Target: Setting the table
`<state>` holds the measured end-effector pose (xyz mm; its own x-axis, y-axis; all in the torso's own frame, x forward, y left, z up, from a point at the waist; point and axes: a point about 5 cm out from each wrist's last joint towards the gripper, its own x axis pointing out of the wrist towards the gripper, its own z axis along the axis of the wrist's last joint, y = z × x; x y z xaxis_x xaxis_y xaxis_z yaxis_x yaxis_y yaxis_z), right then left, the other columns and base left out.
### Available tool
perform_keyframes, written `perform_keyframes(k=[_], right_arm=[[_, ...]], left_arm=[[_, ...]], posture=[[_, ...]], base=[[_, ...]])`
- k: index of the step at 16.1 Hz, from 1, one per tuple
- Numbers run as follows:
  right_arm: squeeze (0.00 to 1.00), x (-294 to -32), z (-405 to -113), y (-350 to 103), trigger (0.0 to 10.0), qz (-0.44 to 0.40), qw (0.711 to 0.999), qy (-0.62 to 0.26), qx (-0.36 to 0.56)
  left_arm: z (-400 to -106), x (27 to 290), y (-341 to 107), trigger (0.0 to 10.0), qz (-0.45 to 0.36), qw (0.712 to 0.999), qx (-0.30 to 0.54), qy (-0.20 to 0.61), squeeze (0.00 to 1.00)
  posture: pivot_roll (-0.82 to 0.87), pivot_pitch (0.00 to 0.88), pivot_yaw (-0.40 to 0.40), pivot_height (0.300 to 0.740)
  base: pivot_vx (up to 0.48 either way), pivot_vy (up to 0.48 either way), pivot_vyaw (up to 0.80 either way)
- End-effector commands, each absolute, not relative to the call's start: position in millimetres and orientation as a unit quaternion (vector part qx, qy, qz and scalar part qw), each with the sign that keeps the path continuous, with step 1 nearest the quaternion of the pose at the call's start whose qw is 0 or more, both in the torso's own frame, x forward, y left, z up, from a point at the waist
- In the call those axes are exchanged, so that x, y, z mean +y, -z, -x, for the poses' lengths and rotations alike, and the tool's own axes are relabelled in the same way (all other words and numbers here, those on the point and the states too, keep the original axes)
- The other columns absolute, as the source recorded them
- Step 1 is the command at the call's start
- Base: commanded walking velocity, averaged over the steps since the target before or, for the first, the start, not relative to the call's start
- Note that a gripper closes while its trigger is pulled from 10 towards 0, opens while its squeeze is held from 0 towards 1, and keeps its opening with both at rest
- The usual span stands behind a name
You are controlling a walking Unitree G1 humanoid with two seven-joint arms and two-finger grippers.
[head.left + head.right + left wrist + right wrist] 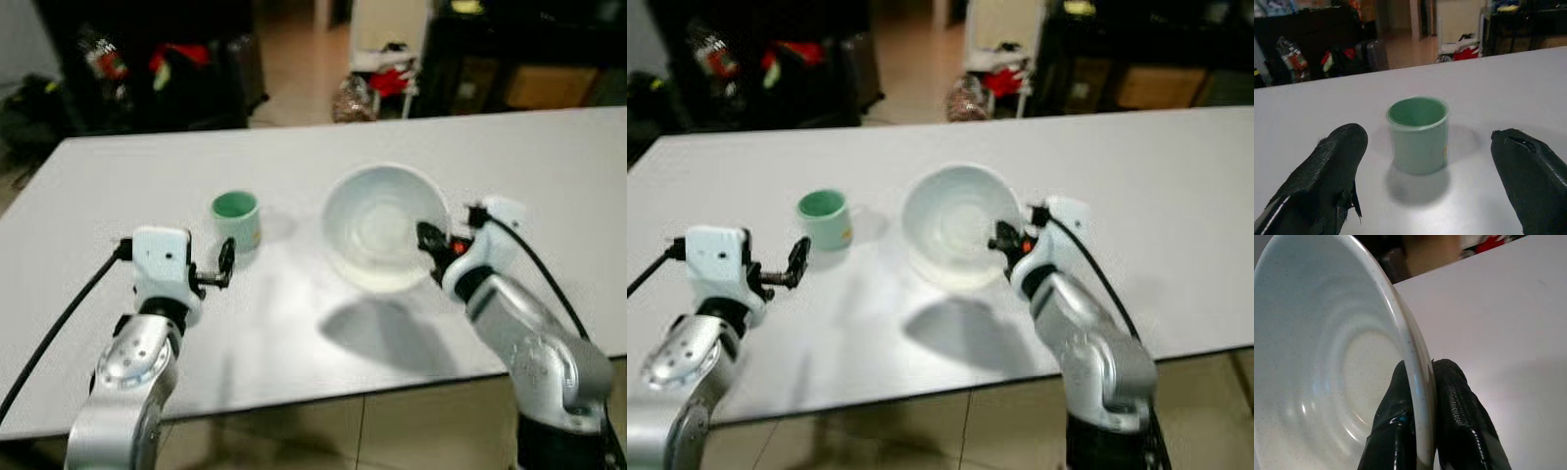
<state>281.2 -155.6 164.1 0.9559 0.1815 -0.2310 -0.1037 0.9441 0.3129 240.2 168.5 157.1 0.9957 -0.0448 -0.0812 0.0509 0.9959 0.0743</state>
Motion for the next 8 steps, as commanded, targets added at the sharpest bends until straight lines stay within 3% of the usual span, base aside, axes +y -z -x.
perform_keyframes(k=[1,8], right_arm=[[0.00,-164,-285,-166,10.0,-0.141,0.980,-0.065,0.121],[0.00,-143,-340,-156,10.0,-0.128,0.967,-0.136,0.170]], left_arm=[[-240,163,-157,10.0,-0.036,0.998,0.039,0.032,0.00],[-230,169,-155,10.0,-0.051,0.997,0.047,0.039,0.00]], posture=[[-0.09,0.000,0.022,0.740],[-0.05,0.000,0.013,0.740]], base=[[0.322,0.000,0.00],[0.312,0.000,0.00]])
